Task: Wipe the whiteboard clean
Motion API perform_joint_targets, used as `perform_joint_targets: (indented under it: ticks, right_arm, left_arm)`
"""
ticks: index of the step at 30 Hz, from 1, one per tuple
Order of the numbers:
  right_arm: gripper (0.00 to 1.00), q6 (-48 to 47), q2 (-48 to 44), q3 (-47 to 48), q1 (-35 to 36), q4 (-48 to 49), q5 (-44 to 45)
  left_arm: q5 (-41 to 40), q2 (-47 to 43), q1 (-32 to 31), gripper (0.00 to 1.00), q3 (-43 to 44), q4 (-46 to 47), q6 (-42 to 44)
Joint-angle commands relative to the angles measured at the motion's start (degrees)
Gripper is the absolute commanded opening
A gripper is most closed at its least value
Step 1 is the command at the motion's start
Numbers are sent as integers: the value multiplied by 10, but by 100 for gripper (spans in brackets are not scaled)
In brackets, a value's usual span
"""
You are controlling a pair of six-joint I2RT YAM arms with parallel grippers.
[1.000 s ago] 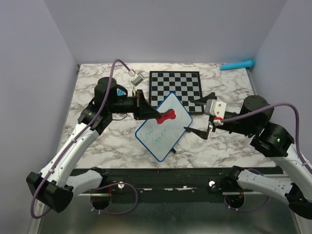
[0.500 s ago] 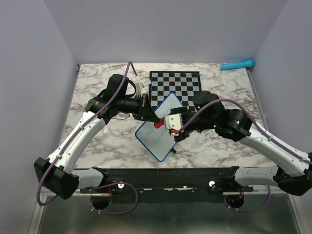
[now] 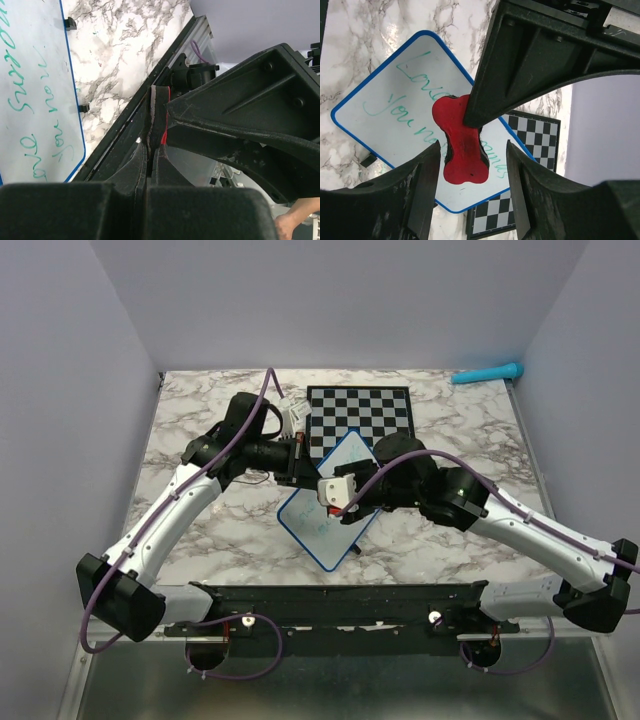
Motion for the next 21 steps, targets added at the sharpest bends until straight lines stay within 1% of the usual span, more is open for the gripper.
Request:
perform_joint_targets:
  ticks: [1, 9, 15, 17, 21]
  right_arm:
    - [61, -13, 10, -9, 6, 18, 22]
    - [59, -16, 22, -10, 7, 12, 22]
    - [54, -20, 27, -15, 8, 12, 22]
    - [51, -20, 28, -17, 8, 12, 23]
    - [50, -23, 30, -22, 8, 12, 28]
  left_arm:
    - [-1, 4, -2, 0, 3, -3, -12]
    - [5, 10, -2, 0, 5, -1, -18]
    - [6, 13, -2, 0, 9, 2, -21]
    - [6, 15, -2, 0, 9, 2, -22]
    - [10, 17, -2, 0, 8, 5, -27]
